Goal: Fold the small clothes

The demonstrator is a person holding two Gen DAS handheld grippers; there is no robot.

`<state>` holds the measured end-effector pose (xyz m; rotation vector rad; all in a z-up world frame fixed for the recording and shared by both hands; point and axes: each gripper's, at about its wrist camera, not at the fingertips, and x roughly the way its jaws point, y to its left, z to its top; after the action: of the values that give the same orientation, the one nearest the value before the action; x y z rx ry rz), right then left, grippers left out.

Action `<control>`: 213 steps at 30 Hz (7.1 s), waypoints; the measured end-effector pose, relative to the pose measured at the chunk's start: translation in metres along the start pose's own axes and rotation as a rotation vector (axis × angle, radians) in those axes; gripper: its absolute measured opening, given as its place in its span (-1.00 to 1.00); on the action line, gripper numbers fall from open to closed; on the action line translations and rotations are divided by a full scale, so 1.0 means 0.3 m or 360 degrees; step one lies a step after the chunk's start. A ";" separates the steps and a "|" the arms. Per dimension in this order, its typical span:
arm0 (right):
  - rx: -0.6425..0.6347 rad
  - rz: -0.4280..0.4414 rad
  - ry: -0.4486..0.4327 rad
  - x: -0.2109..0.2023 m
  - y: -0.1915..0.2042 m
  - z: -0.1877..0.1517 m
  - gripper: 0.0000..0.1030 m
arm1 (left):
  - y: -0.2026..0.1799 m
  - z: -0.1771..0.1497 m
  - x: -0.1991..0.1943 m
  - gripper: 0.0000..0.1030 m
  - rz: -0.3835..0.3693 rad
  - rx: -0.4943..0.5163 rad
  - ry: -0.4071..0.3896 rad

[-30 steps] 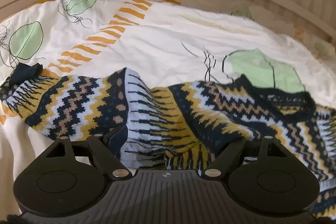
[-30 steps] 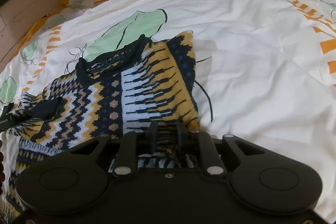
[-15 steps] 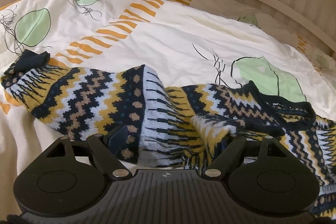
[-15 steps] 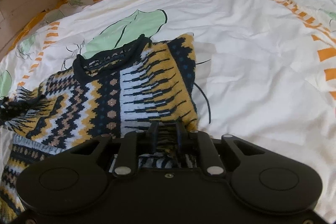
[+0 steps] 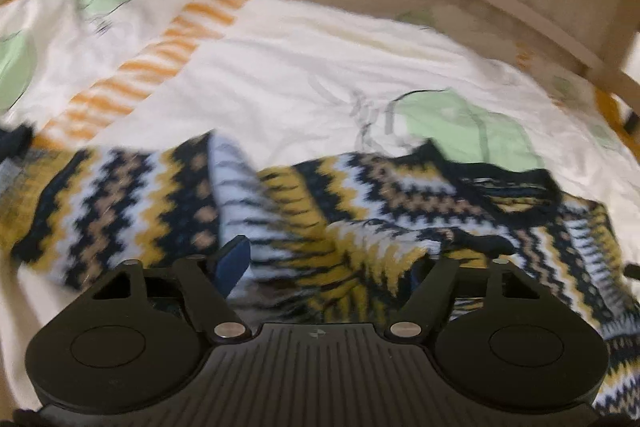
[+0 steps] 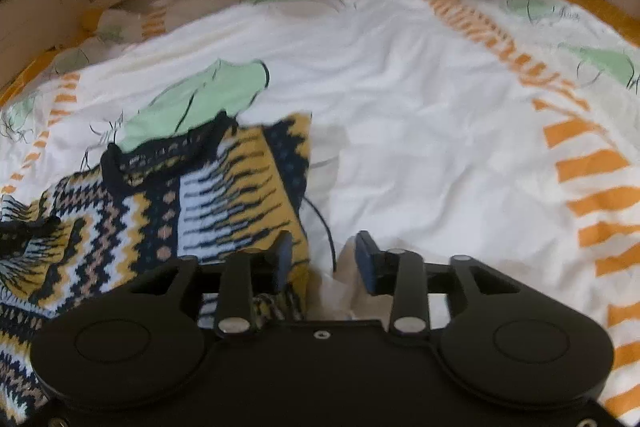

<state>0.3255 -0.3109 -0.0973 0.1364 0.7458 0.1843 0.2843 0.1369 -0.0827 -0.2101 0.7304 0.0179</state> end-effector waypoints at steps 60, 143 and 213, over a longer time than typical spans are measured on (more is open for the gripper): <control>-0.0154 -0.0343 -0.0010 0.013 -0.011 -0.065 0.54 | 0.013 -0.016 0.030 0.33 -0.0201 -0.0302 -0.0011; 0.0043 -0.0439 0.0040 0.204 -0.083 0.159 -0.93 | 0.107 0.094 0.019 0.76 -0.0024 -0.0287 0.0028; -0.0262 0.0380 -0.0044 -0.045 0.215 -0.035 0.51 | 0.651 0.118 -0.110 0.92 0.0988 -0.0148 -0.0045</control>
<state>0.3009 -0.2503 -0.0838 0.0711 0.6825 0.4692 0.2657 0.3368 -0.0713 -0.0647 0.7441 0.6451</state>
